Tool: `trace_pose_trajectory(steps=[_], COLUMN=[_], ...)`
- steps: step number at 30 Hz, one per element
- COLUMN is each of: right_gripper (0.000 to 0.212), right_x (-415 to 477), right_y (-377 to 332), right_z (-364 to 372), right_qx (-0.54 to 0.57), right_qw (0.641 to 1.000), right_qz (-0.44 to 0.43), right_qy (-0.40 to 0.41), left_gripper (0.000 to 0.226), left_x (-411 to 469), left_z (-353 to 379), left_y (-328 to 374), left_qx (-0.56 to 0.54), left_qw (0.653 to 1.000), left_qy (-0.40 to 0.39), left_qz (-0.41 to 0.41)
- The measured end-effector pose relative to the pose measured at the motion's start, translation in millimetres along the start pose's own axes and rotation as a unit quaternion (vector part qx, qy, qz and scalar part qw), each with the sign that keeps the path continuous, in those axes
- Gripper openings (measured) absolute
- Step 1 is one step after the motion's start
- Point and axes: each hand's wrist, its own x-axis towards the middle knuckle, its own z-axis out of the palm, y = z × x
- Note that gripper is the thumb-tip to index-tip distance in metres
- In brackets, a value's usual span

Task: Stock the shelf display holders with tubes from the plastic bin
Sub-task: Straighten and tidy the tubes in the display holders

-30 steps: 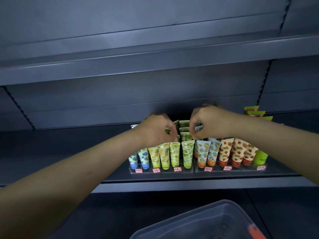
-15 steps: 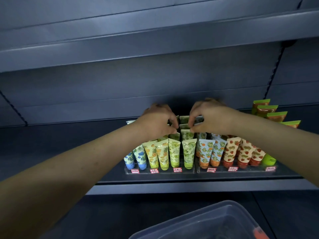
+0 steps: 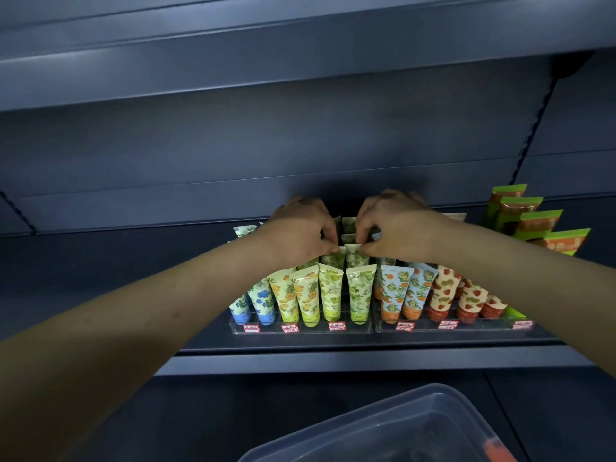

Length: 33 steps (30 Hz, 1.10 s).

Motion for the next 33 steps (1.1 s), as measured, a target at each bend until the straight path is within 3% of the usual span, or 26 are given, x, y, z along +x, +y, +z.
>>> trace_pose_trajectory(steps=[19,25,33], right_gripper=[0.008,0.003,0.01], right_x=[-6,3,16], right_y=[-1,6,4], right_z=[-8,-16,-9], right_qx=[0.025,0.044,0.014], right_qw=[1.0,0.998,1.0], right_qz=[0.004,0.02,0.014], right_qy=[-0.002,0.03,0.008], left_gripper=[0.02,0.018,0.017], left_x=[-7,1,15], left_z=[-13,-24,-5], left_y=[4,-6,-7], left_qx=[-0.039,-0.097,-0.043], left_qw=[0.999,0.994,0.994], left_qy=[-0.022,0.029,0.01], left_qz=[-0.005,-0.05,-0.097])
